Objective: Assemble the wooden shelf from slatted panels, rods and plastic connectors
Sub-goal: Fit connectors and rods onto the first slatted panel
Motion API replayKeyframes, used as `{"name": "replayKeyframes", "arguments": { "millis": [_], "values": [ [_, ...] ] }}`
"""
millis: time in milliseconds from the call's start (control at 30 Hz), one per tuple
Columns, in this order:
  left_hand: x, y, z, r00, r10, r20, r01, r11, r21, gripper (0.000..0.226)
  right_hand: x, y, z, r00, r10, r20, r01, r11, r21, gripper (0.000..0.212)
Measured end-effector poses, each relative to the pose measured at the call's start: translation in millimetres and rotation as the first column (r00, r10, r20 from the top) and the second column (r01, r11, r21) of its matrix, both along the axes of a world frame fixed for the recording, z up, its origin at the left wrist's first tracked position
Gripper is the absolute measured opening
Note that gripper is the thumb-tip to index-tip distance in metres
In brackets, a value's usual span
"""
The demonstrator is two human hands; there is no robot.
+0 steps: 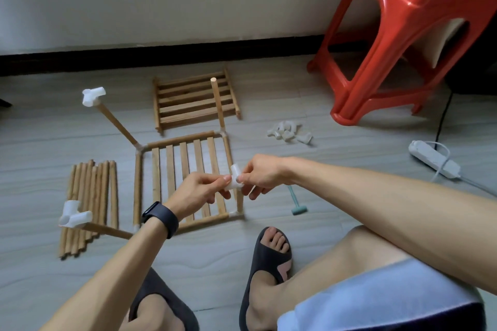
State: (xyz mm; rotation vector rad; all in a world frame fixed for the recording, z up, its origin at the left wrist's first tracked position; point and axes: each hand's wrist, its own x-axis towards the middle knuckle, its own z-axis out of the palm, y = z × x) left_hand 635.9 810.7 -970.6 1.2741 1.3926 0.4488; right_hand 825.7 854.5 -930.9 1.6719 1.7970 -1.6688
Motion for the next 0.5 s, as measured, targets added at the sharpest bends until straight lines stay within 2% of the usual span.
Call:
{"name": "replayKeyframes", "arguments": {
  "millis": [367, 500],
  "values": [
    [-6, 13, -1, 0.997, -0.082, -0.008, 0.082, 0.995, -0.056, 0.043, 6, 0, -1, 0.999, 0.016, -0.037, -0.016, 1.000, 0.001, 0.034],
    [-10, 15, -5, 0.994, -0.113, -0.005, 0.112, 0.990, -0.083, 0.052, 6, 3, -2, 0.994, 0.108, -0.004, -0.108, 0.993, 0.041, 0.038]
  ]
}}
